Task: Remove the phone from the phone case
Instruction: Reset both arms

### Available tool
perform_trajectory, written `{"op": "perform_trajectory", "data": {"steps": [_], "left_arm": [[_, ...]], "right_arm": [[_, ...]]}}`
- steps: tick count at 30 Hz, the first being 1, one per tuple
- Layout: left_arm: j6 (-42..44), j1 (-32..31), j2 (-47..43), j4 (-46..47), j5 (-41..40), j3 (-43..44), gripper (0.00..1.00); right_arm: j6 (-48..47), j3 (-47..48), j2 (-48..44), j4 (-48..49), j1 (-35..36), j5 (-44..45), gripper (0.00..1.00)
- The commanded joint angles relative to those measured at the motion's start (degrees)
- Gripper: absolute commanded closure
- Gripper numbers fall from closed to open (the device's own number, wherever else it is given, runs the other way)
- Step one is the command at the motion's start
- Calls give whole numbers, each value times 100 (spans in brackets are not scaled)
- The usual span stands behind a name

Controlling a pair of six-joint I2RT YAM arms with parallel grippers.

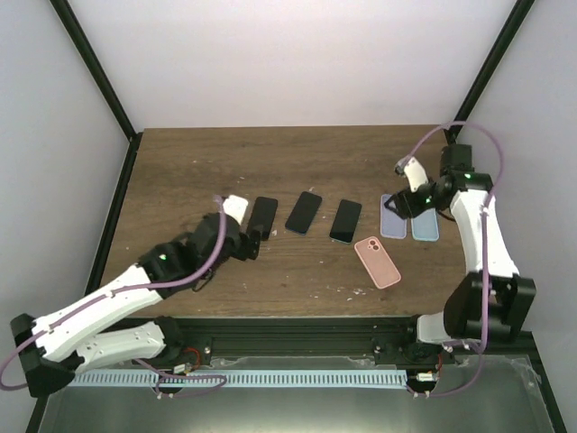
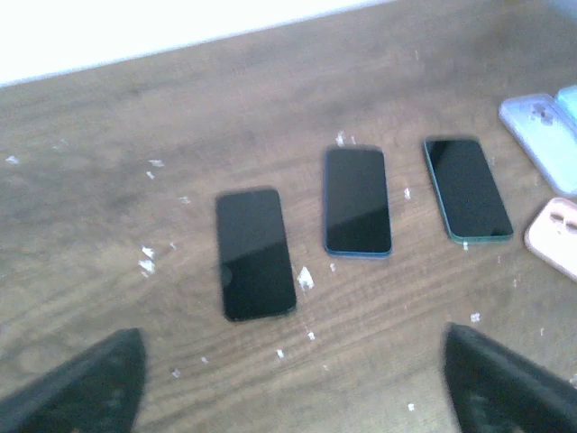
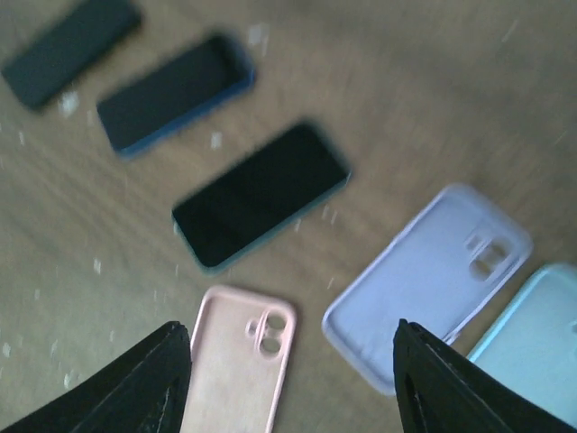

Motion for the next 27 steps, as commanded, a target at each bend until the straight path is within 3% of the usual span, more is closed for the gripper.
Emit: {"op": "perform_trajectory", "data": {"steps": [1, 3, 6, 9, 12, 17, 19, 23, 27], "left_arm": [[13, 528, -350, -1077, 48, 858, 1], [115, 843, -424, -1264, -17, 1097, 0], [383, 1153, -510, -1351, -294, 1296, 0], [822, 1441, -619, -1081, -611, 1202, 0], [1298, 1670, -913, -173, -1052, 421, 0], [1857, 1790, -1498, 1357, -969, -1218, 0], [1881, 1790, -1654, 1386, -807, -1418, 0], [1827, 1796, -1845, 1447, -1380, -1425, 0], [1853, 1804, -2023, 1482, -1394, -1484, 0]], "right_arm": [[849, 352, -834, 1242, -56, -732, 36], [1457, 193, -1145, 2012, -58, -753, 31], [2595, -29, -1443, 3045, -60, -627, 1], [3174, -212, -1684, 3736, -60, -1050, 0], [3941, -824, -2027, 4675, -58, -1113, 0], [4672, -2038, -2497, 5909, -60, -1010, 0], [4887, -2483, -2553, 6281, -60, -921, 0], [4855, -2420, -2389, 6098, -59, -495, 0], [4862, -2351, -2325, 6029, -60, -616, 0]]}}
